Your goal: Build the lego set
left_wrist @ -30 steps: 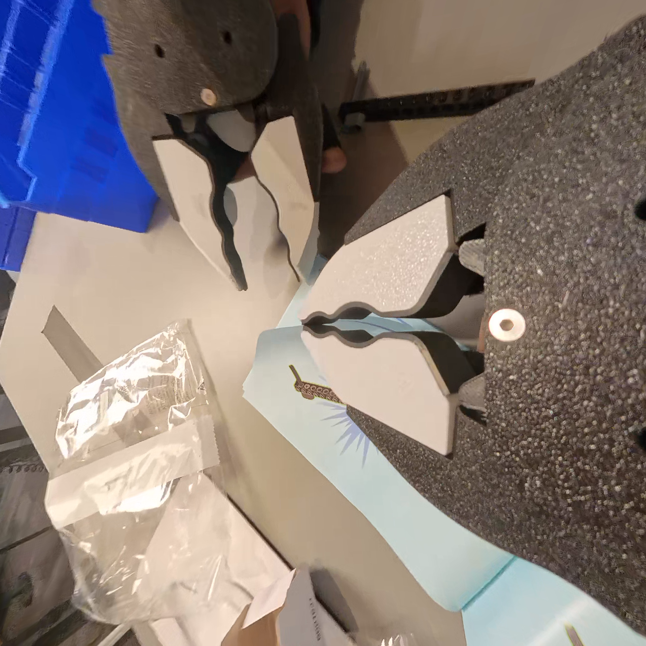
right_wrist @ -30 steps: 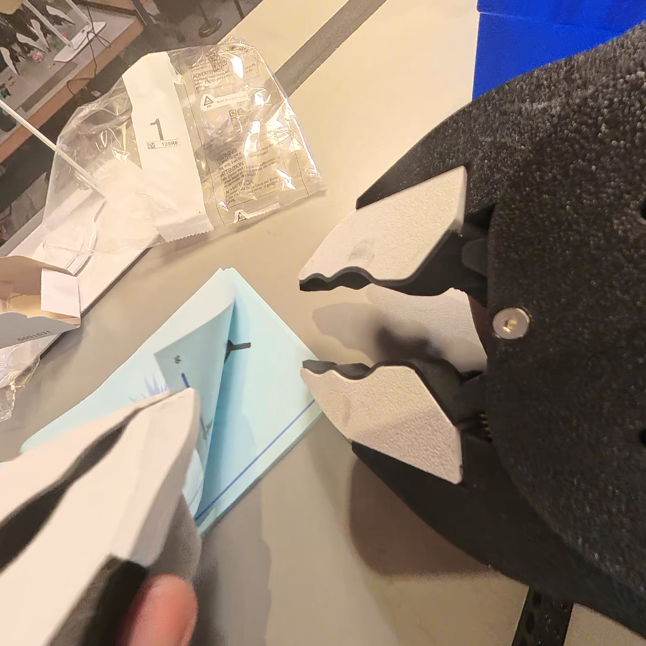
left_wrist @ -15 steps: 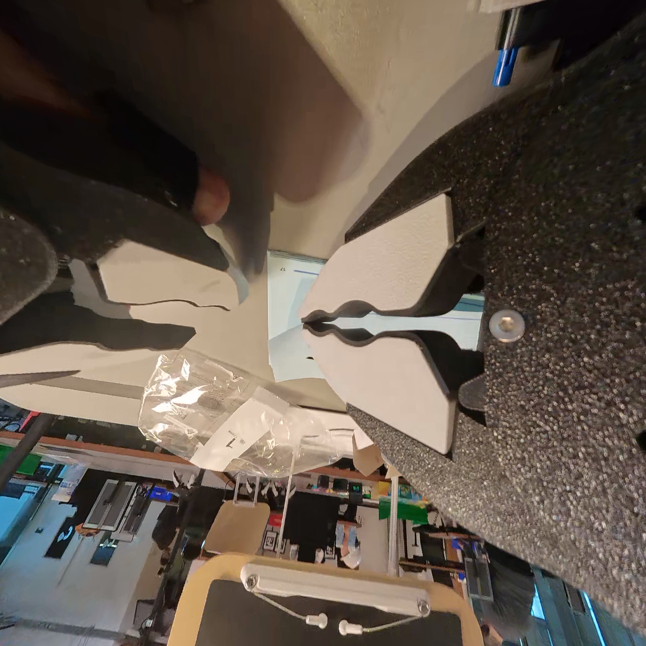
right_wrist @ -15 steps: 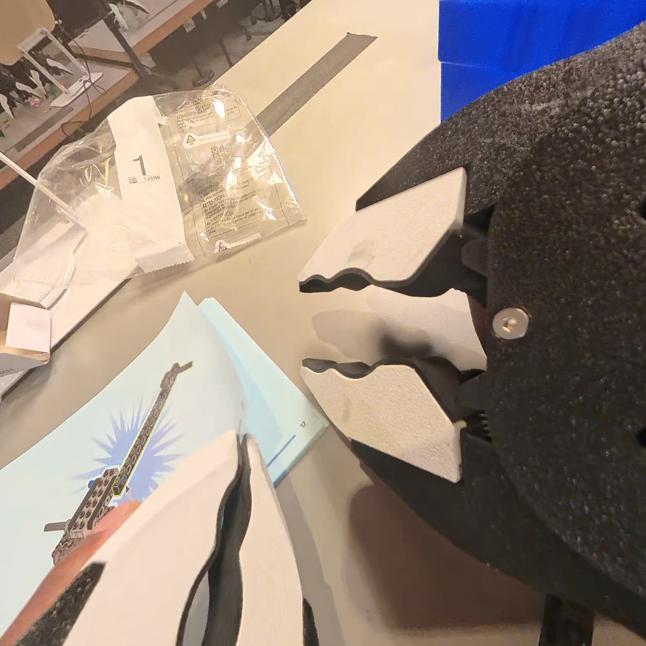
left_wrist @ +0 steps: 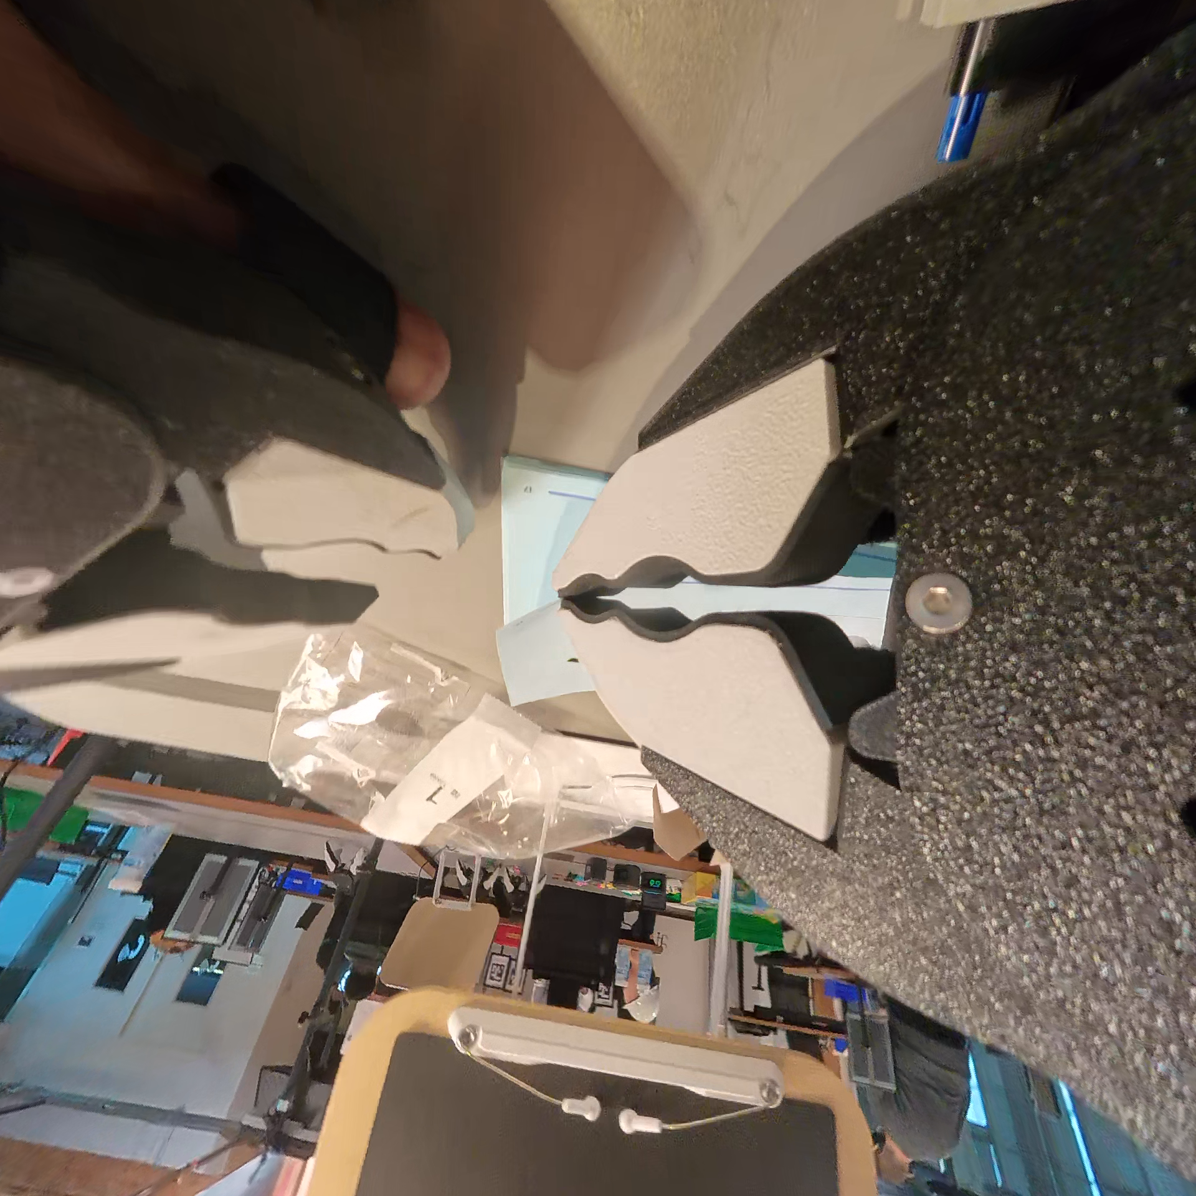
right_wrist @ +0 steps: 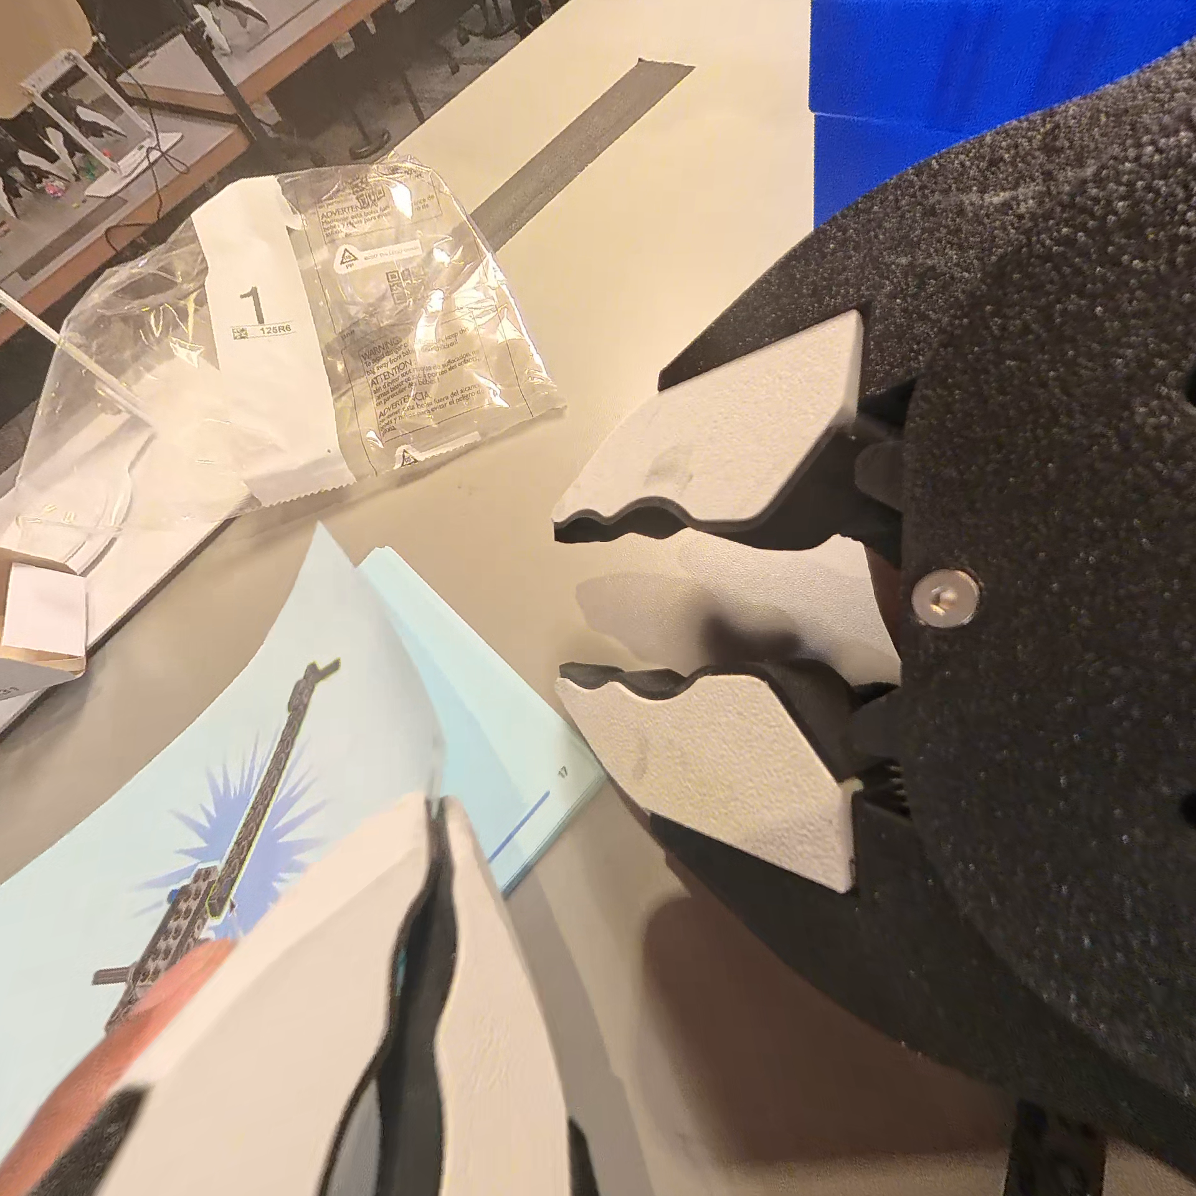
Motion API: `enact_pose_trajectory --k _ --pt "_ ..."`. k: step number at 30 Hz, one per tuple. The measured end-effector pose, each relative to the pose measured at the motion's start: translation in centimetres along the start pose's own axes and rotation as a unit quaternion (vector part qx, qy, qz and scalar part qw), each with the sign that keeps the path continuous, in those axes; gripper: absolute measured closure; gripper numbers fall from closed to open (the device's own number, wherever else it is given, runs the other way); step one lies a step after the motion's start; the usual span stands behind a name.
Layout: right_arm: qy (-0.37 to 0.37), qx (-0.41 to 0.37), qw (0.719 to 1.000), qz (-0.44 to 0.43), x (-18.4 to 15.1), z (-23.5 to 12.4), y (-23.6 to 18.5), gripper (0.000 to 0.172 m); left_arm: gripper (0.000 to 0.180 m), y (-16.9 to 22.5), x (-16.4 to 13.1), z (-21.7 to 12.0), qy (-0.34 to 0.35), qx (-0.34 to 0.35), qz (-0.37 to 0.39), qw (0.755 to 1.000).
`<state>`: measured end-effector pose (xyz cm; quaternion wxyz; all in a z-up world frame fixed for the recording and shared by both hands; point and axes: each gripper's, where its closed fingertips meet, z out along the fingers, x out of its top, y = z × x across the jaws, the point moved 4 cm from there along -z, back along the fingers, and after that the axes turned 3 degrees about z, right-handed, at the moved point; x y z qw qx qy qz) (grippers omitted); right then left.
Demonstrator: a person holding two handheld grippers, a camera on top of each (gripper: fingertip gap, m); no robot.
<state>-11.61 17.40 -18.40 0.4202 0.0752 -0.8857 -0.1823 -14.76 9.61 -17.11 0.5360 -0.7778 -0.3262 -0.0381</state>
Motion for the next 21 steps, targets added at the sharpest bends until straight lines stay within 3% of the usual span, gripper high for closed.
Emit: enact_pose_trajectory --k 5,9,15,19,21 --pt "0.001 -0.002 1.000 -0.002 0.0 0.0 0.0 0.135 0.180 -3.4 -0.4 -1.8 0.015 0.062 -0.112 0.992" --pt "0.004 -0.005 1.000 -0.007 0.1 -0.1 -0.1 0.134 0.180 -7.2 -3.2 -5.3 0.018 0.137 -0.238 0.961" --pt "0.028 0.003 1.000 0.015 1.3 -0.7 -0.3 0.134 0.180 -10.2 -11.7 -11.9 0.002 0.241 -0.443 0.864" --pt "0.054 0.006 0.998 -0.007 4.7 -1.3 -1.5 0.135 0.180 -8.8 -16.0 -14.2 -0.023 0.224 -0.557 0.799" --pt "0.057 0.016 0.998 -0.034 6.8 -1.1 -2.7 0.134 0.180 -8.1 -17.4 -14.8 -0.040 0.221 -0.584 0.780"
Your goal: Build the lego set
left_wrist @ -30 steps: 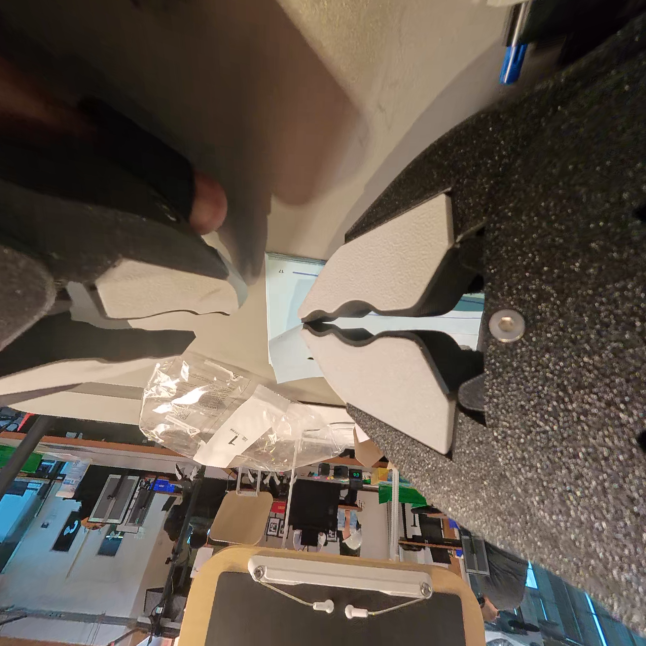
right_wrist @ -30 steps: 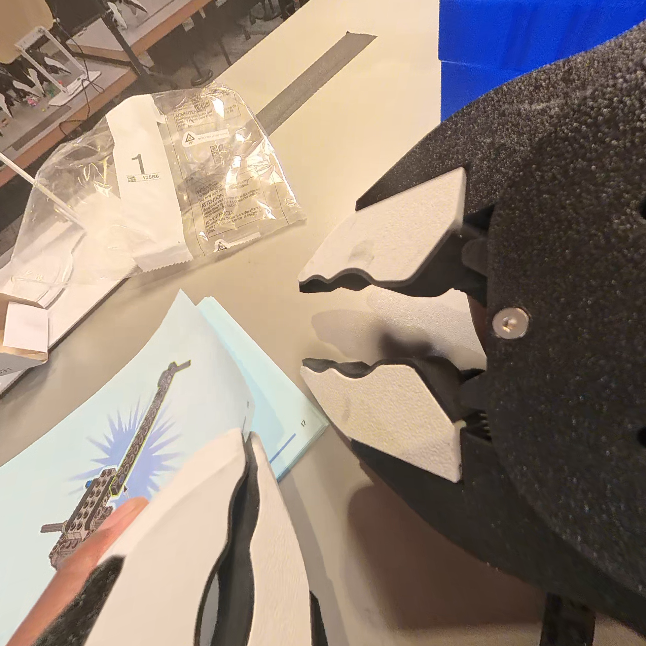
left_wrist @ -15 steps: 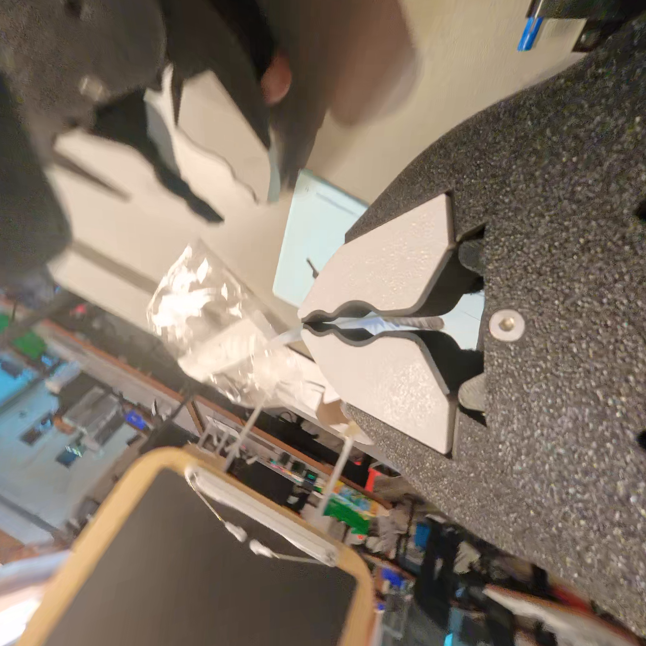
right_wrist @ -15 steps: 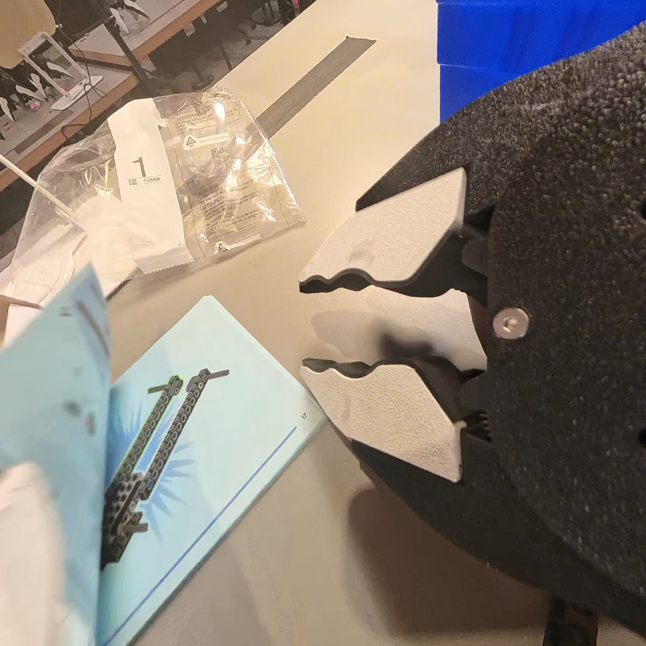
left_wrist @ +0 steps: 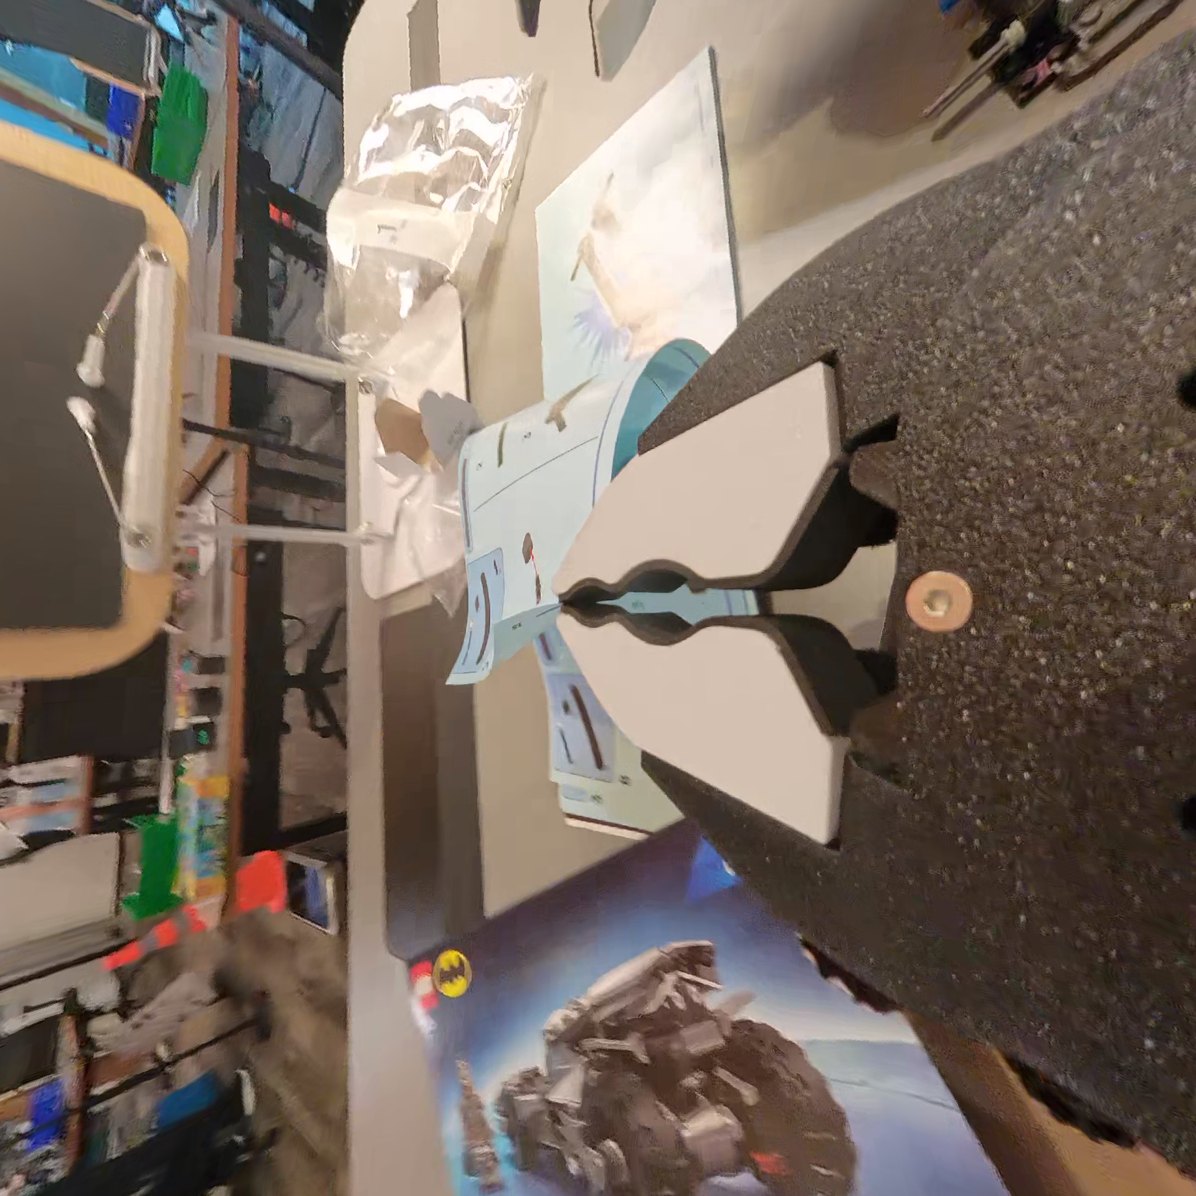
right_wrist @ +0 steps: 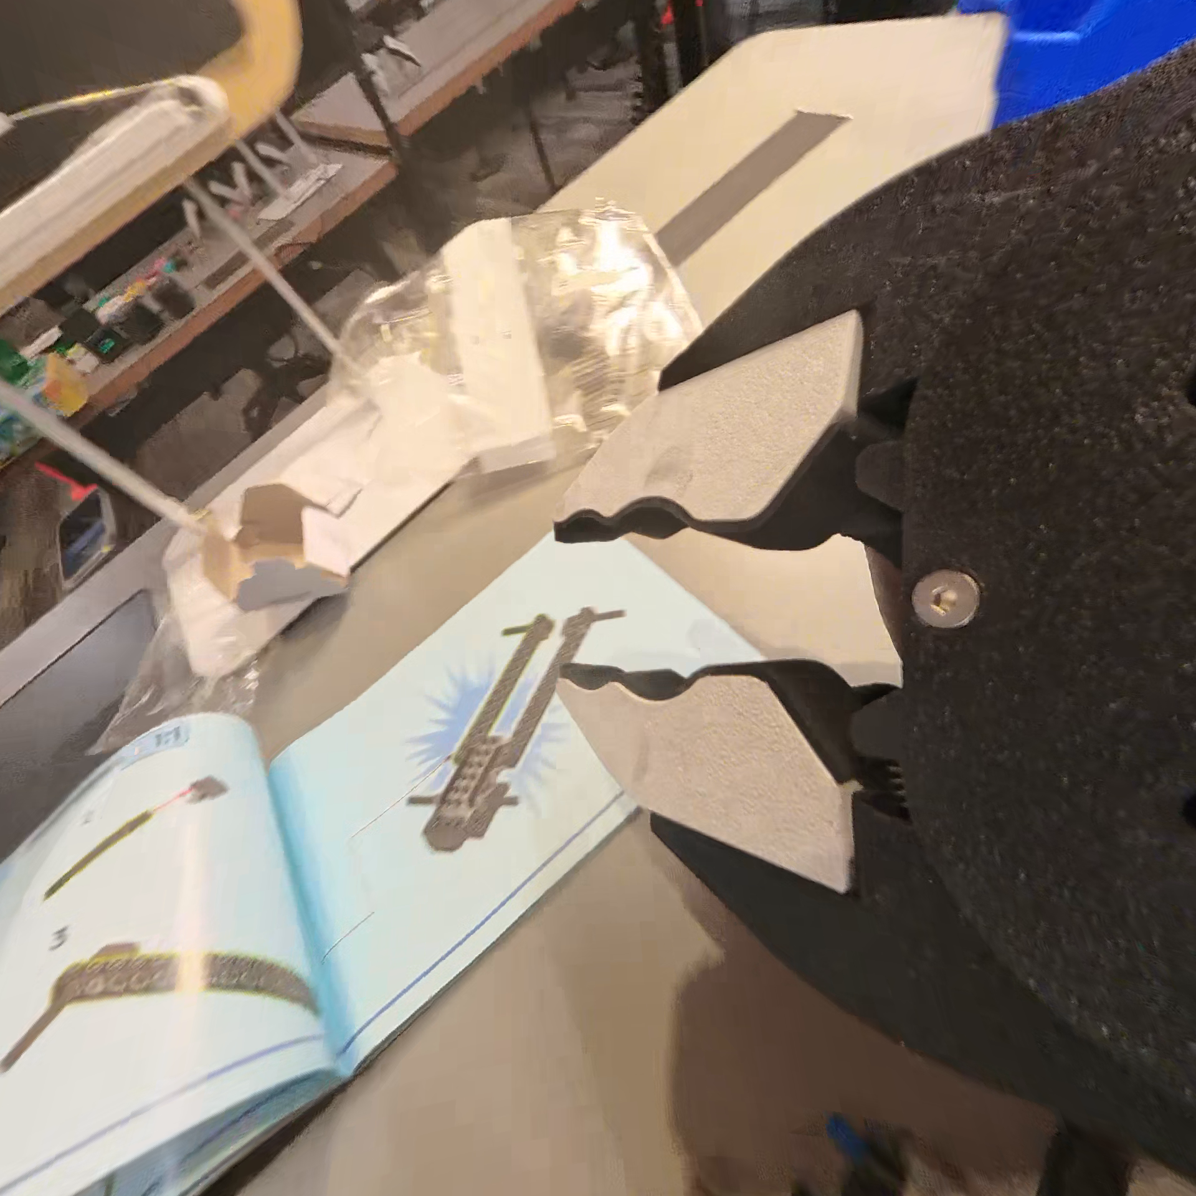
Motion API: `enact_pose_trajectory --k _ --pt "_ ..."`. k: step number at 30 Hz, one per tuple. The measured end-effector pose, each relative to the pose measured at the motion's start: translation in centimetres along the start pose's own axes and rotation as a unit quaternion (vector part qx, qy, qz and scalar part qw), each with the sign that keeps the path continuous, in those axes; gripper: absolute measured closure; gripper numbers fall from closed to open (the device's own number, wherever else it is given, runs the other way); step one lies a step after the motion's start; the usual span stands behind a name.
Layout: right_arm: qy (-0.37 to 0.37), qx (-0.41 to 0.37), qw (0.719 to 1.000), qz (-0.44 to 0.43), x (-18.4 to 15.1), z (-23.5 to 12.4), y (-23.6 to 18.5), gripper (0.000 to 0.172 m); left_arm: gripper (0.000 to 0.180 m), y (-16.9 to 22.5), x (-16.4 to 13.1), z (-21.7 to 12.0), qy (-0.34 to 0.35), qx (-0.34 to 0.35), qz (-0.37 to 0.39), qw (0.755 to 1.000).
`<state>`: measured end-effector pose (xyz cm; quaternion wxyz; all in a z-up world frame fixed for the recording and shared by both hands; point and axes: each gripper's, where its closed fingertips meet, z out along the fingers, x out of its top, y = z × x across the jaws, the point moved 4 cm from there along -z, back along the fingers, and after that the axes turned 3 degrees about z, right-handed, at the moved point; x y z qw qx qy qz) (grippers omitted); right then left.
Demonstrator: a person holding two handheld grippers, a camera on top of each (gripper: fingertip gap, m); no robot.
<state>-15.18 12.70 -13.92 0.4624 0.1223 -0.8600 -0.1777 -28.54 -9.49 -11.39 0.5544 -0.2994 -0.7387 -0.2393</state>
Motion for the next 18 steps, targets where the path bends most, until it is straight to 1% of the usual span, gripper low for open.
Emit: enact_pose_trajectory --k 2,4,7,11,15,18 --pt "0.000 0.010 0.999 -0.034 2.3 1.1 -1.0 0.134 0.180 -0.8 -0.5 -0.3 -0.013 0.008 -0.012 1.000" --pt "-0.006 0.026 0.998 -0.056 4.3 2.7 -2.0 0.132 0.175 -1.1 -0.8 -0.5 -0.023 0.002 -0.021 1.000" --pt "-0.014 0.053 0.996 -0.069 6.6 5.2 -3.6 0.132 0.159 -1.4 -1.1 -1.1 -0.036 -0.001 -0.012 0.999" --pt "-0.019 0.068 0.994 -0.079 8.4 7.4 -5.3 0.132 0.140 -2.4 -1.1 -2.9 -0.031 0.014 0.024 0.999" --pt "-0.016 0.079 0.993 -0.089 9.6 8.5 -6.7 0.132 0.137 -4.3 -1.4 -5.3 -0.027 0.053 0.079 0.995" --pt "-0.015 0.087 0.992 -0.095 10.5 9.3 -7.6 0.132 0.137 -5.7 -1.7 -6.2 -0.022 0.079 0.100 0.992"
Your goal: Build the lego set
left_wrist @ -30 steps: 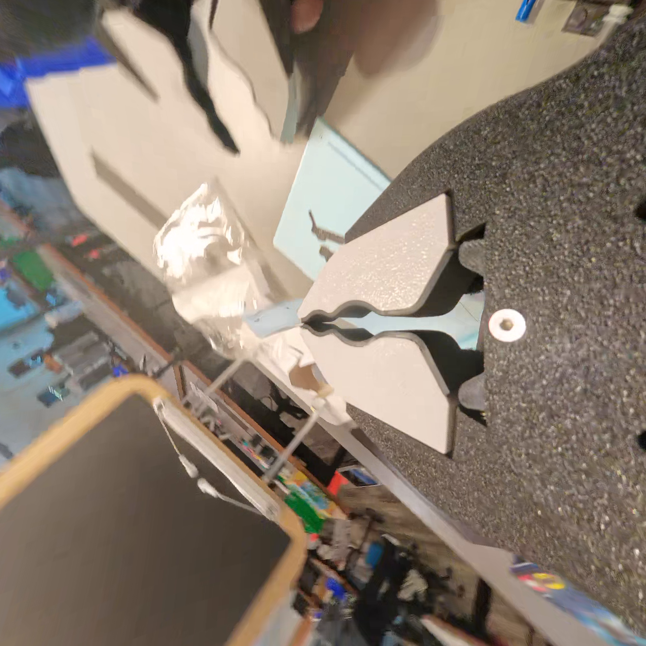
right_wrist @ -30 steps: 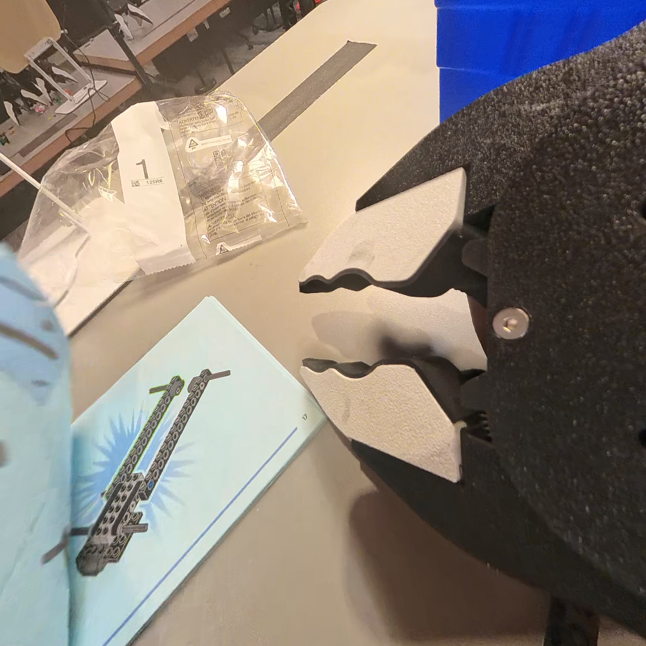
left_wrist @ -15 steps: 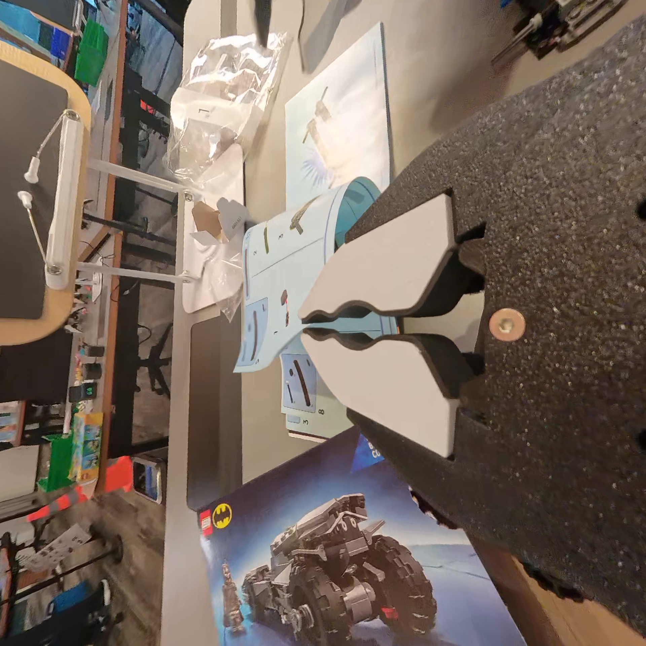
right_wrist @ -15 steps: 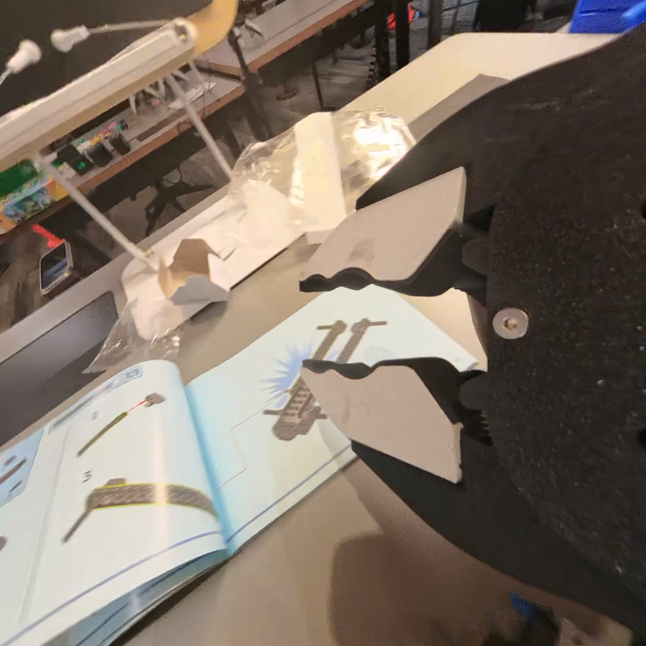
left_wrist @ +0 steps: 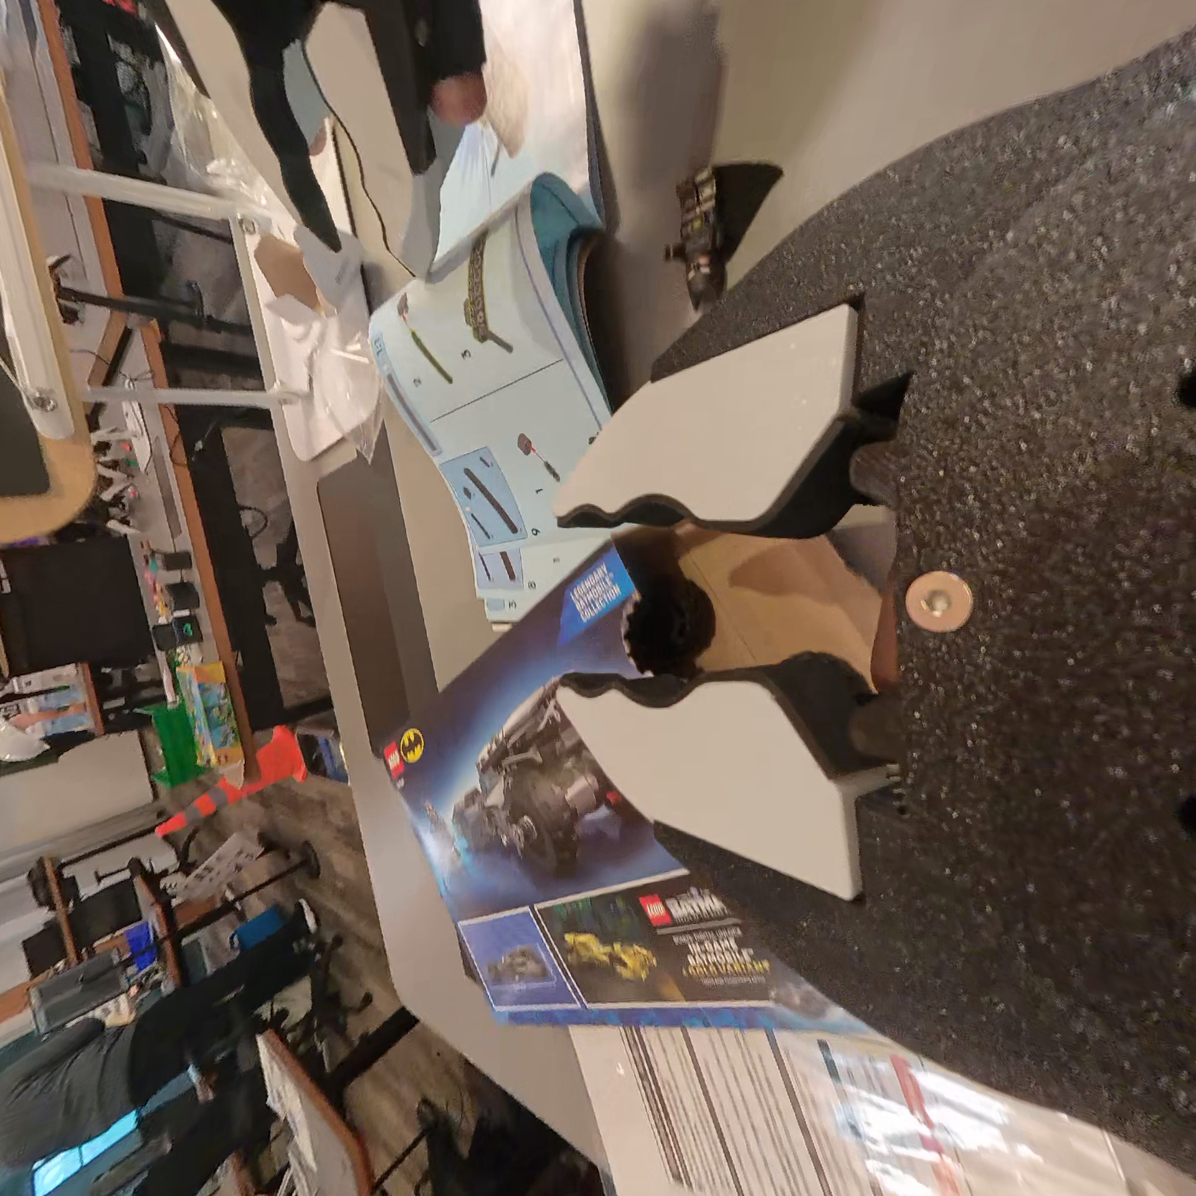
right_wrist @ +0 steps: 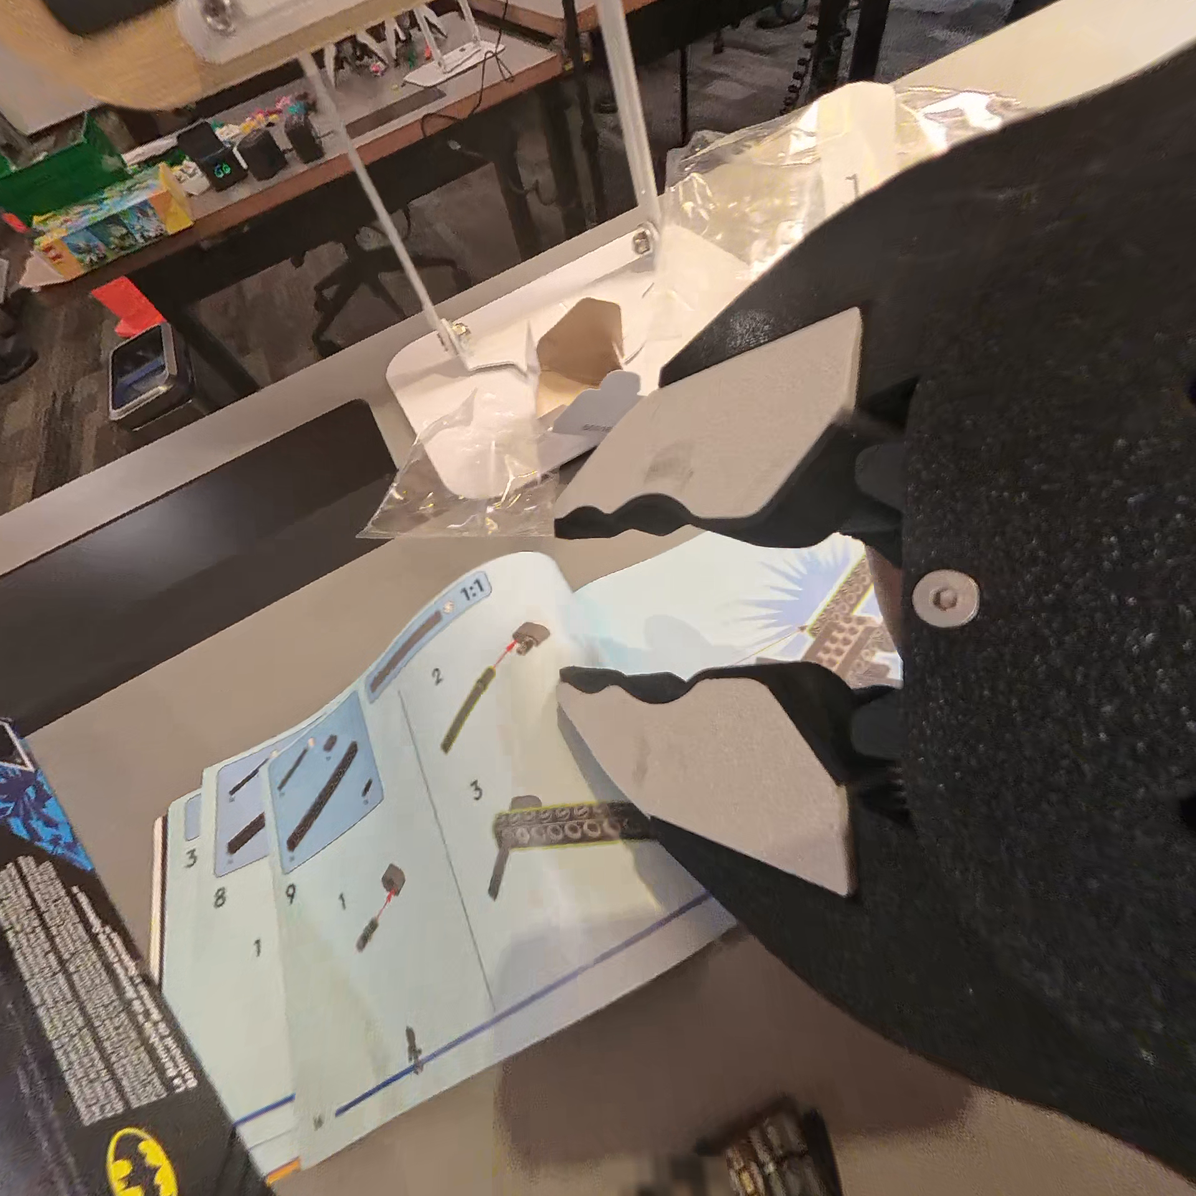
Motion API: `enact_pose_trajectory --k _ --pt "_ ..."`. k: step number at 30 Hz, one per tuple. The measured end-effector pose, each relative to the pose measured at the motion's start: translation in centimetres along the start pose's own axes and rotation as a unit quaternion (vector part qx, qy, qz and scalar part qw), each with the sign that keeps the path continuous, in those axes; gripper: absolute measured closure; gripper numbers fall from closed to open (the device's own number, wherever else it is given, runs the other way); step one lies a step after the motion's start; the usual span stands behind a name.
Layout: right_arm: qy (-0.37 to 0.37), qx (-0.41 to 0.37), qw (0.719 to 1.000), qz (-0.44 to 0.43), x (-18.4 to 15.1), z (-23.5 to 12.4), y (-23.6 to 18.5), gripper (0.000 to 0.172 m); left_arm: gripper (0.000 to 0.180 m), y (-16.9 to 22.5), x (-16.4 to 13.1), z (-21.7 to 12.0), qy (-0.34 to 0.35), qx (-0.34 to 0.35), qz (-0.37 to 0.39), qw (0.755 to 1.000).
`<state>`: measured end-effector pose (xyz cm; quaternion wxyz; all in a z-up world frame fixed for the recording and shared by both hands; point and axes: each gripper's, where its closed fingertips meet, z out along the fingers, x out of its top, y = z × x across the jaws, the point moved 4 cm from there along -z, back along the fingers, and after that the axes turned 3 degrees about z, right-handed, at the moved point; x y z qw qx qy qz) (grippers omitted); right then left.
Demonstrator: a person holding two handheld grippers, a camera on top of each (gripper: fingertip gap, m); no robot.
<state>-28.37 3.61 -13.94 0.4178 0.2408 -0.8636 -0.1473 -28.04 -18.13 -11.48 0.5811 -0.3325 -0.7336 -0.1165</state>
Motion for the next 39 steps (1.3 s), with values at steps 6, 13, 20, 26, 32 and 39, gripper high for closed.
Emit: enact_pose_trajectory --k 6,13,20,26,32,39 --pt "-0.020 0.002 0.999 -0.049 1.2 1.4 -1.0 0.132 0.136 -1.1 -1.6 0.1 -0.036 0.002 0.009 0.999" --pt "-0.043 0.021 0.996 -0.075 1.7 3.3 -2.6 0.133 0.139 1.3 -3.2 0.2 -0.096 -0.070 -0.018 0.993" --pt "-0.067 0.006 0.994 -0.087 1.8 4.7 -2.7 0.133 0.146 3.1 -4.3 1.0 -0.131 -0.103 -0.017 0.986" --pt "-0.075 -0.001 0.994 -0.082 1.9 5.1 -2.7 0.134 0.148 3.7 -3.5 0.7 -0.099 -0.109 -0.021 0.989" --pt "-0.097 -0.029 0.992 -0.076 1.8 6.0 -2.3 0.135 0.158 5.8 -3.1 0.5 -0.078 -0.187 -0.025 0.979" --pt "-0.083 -0.030 0.994 -0.064 2.0 5.1 -2.1 0.134 0.157 7.0 -3.4 0.4 -0.085 -0.213 -0.004 0.973"
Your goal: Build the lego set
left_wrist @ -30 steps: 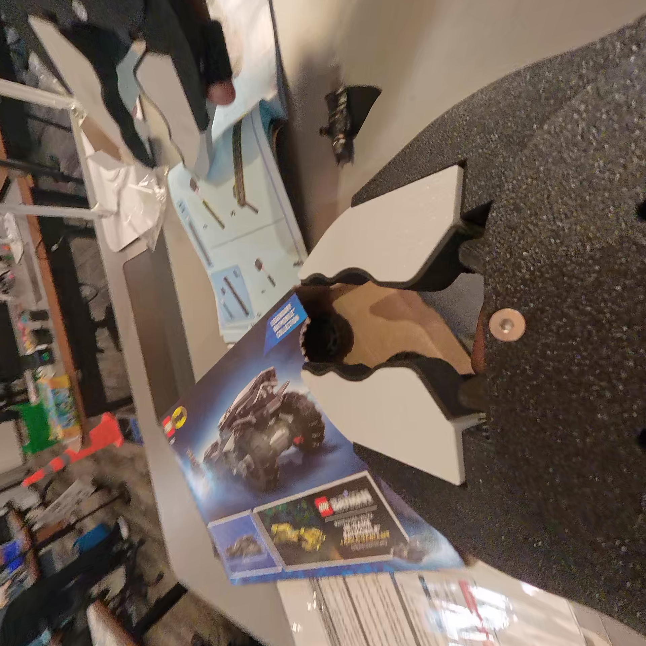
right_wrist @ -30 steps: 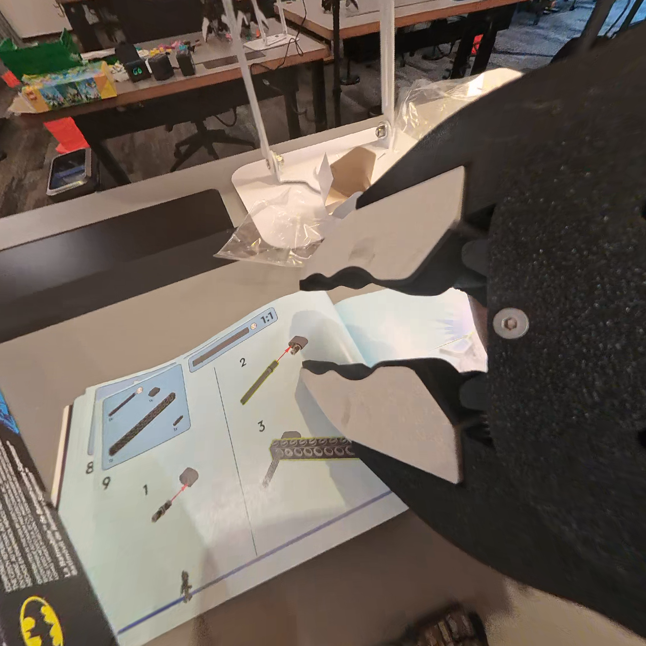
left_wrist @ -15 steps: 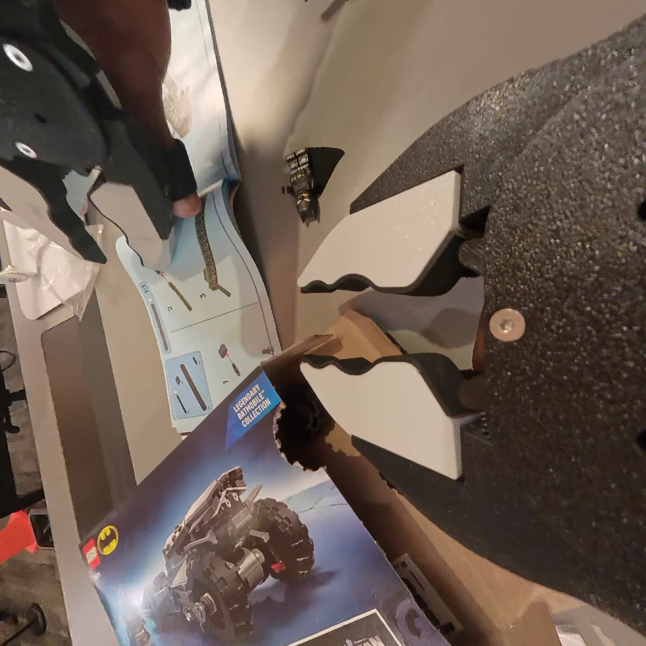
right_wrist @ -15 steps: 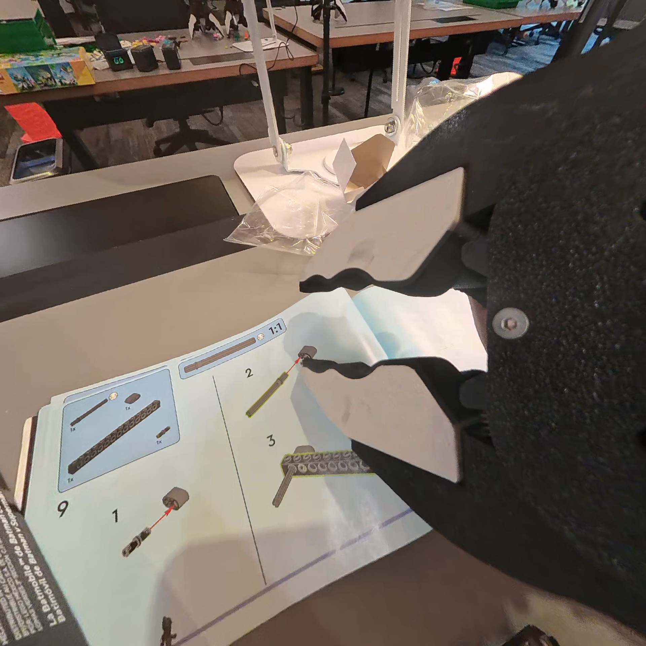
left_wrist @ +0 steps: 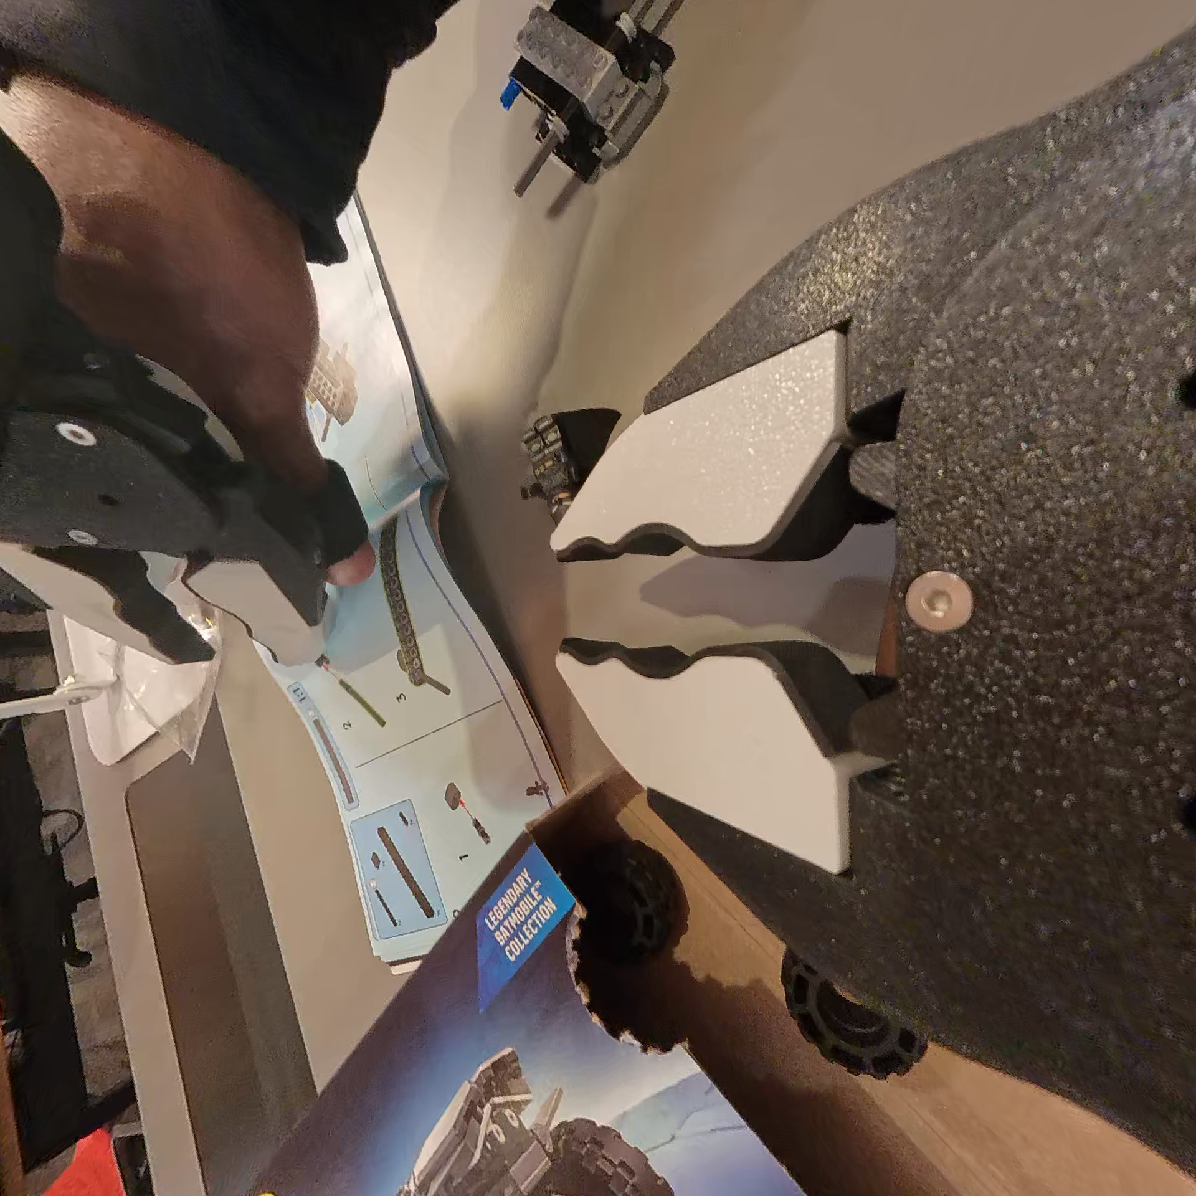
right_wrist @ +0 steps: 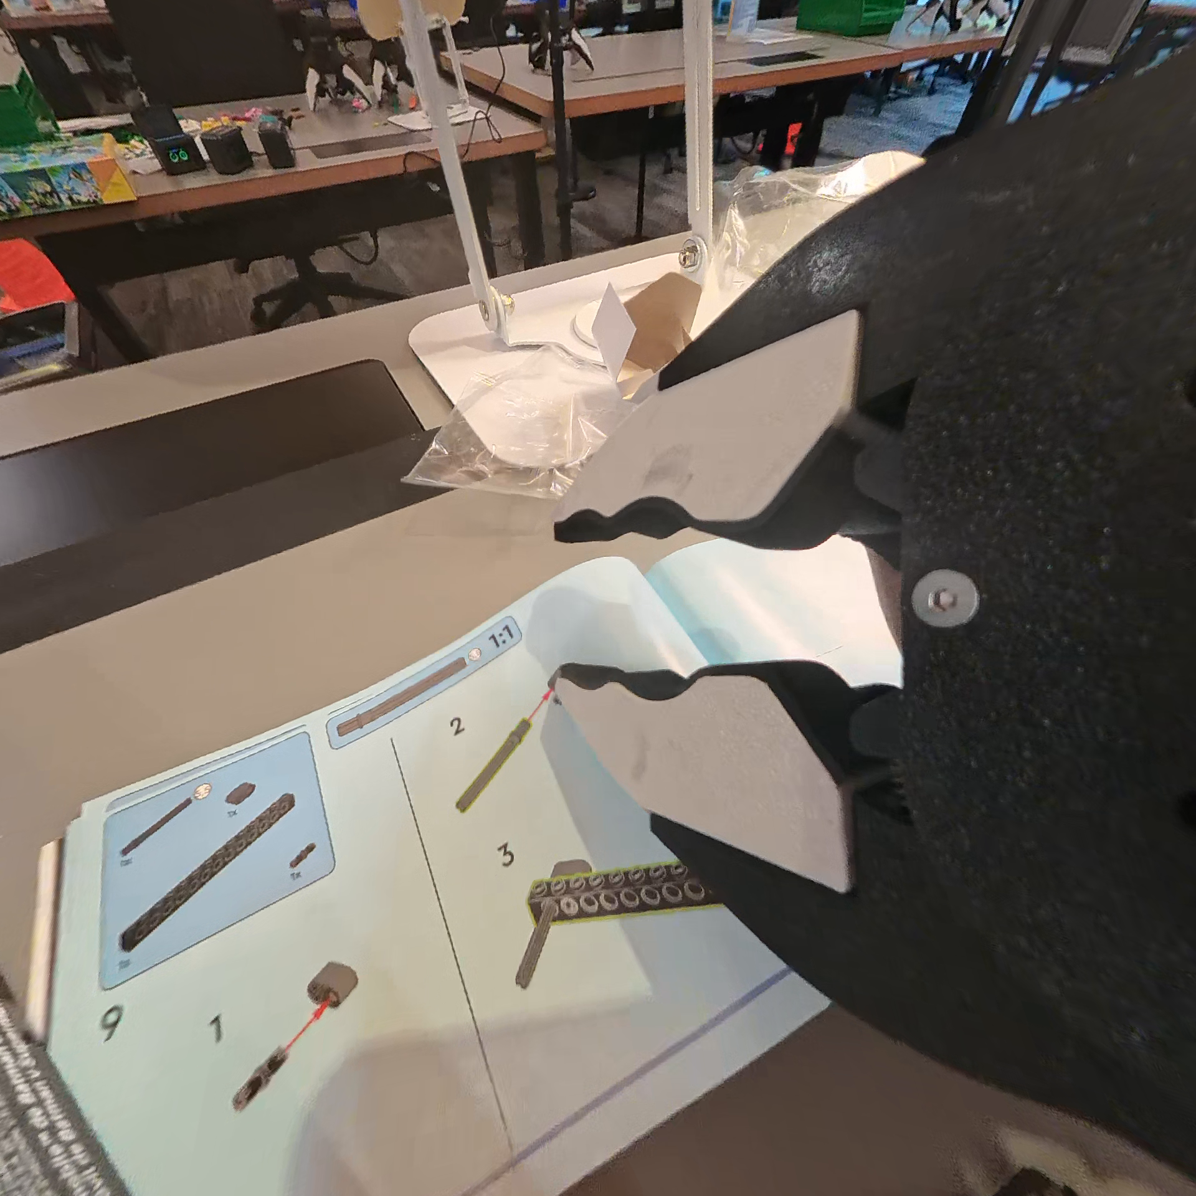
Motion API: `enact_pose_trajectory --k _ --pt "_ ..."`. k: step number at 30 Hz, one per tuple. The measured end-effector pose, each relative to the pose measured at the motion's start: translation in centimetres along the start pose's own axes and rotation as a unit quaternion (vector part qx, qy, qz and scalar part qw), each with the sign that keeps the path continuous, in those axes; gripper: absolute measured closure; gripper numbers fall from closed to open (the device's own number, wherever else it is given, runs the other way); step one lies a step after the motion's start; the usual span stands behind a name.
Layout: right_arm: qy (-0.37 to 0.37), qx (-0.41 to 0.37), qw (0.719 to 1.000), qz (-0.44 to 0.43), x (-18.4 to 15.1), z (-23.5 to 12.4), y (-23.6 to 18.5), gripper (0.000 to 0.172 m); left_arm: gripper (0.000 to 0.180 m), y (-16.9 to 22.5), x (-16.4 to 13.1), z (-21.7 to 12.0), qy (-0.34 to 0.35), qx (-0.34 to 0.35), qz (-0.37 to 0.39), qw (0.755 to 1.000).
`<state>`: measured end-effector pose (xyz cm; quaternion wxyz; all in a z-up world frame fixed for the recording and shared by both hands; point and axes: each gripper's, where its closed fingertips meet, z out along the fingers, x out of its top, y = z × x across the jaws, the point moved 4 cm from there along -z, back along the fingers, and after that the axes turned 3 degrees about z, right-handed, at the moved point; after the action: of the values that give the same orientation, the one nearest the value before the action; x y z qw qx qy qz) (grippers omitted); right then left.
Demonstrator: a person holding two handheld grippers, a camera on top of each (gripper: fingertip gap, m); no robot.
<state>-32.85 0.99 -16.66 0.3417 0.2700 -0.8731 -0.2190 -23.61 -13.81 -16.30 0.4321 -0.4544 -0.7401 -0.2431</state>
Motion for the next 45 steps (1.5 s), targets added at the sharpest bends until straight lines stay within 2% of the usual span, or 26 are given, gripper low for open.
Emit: enact_pose_trajectory --k 5,10,13,18,21,23,26,29,35,39,42,45 --pt "0.033 -0.010 0.999 0.014 0.5 -1.8 1.0 0.132 0.157 1.4 0.7 -0.2 0.020 -0.035 0.011 0.999" --pt "0.073 -0.006 0.997 0.032 -0.1 -6.3 2.0 0.129 0.157 2.3 1.4 -0.5 0.044 -0.050 0.029 0.997" --pt "0.084 0.038 0.995 0.044 -3.1 -10.0 1.2 0.131 0.156 2.9 2.1 -0.8 0.070 -0.069 0.032 0.995" --pt "0.083 0.198 0.976 0.021 -10.7 -15.9 -3.5 0.133 0.150 4.8 3.7 -0.8 0.123 -0.125 0.025 0.984" --pt "0.070 0.243 0.967 -0.019 -14.8 -18.2 -5.8 0.130 0.146 6.8 3.4 0.1 0.095 -0.190 0.016 0.977" --pt "0.062 0.238 0.969 -0.025 -16.3 -18.3 -6.9 0.124 0.138 7.7 3.1 0.8 0.085 -0.203 0.015 0.975" --pt "0.061 0.215 0.974 -0.034 -16.9 -17.2 -8.3 0.120 0.132 8.4 3.4 1.4 0.082 -0.200 0.012 0.976" --pt "0.073 0.210 0.974 -0.044 -16.5 -16.6 -8.8 0.128 0.134 9.3 3.7 1.5 0.086 -0.214 0.010 0.973" --pt "0.050 0.206 0.977 -0.026 -17.2 -15.8 -7.2 0.133 0.134 11.1 4.2 2.0 0.082 -0.253 0.048 0.963" --pt "0.044 0.180 0.983 0.005 -17.8 -15.1 -5.7 0.129 0.135 12.1 5.4 2.9 0.080 -0.254 0.107 0.958" --pt "0.066 0.142 0.987 0.027 -17.6 -15.4 -4.7 0.130 0.136 12.3 7.3 3.7 0.085 -0.238 0.146 0.956" --pt "0.129 0.103 0.985 0.055 -17.2 -16.3 -3.7 0.131 0.136 12.6 8.5 4.6 0.132 -0.236 0.151 0.951"
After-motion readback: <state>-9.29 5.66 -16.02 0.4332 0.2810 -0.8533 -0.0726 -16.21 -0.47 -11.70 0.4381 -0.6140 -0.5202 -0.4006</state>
